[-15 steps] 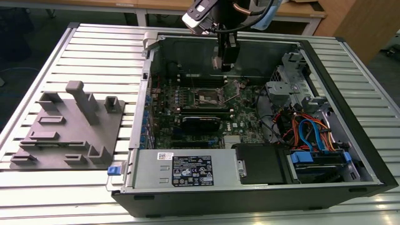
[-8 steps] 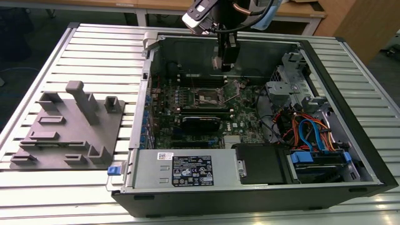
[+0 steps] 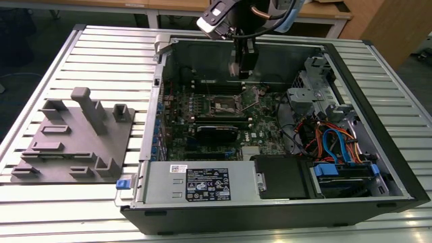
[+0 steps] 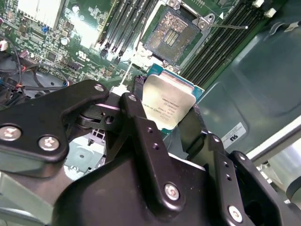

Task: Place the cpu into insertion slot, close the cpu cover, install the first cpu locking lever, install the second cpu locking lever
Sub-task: 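Place the cpu into insertion slot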

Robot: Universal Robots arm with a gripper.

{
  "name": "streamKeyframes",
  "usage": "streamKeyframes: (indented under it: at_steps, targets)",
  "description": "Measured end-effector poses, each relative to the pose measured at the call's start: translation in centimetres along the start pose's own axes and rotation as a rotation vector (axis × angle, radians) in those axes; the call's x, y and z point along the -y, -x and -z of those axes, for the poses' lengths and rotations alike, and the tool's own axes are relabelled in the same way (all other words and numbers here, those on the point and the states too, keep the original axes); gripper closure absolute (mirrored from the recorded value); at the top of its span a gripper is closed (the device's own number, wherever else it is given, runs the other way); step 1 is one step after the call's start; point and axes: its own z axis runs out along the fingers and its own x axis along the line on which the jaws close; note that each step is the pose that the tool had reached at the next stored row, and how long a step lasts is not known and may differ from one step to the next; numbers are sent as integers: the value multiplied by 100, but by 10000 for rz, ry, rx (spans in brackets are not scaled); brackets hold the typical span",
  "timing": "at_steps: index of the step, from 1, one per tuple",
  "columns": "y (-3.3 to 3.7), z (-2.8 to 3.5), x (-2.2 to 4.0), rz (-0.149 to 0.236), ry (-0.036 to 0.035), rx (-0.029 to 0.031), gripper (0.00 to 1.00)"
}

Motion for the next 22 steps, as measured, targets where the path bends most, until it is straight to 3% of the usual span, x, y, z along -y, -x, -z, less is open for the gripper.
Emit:
streamKeyframes:
  at_steps: [8, 16, 22]
  targets:
    - [-3, -141, 46, 114, 20, -9, 46]
    - [-67, -287, 74, -20, 23, 2, 46]
    - [-69, -392, 133, -21, 23, 4, 46]
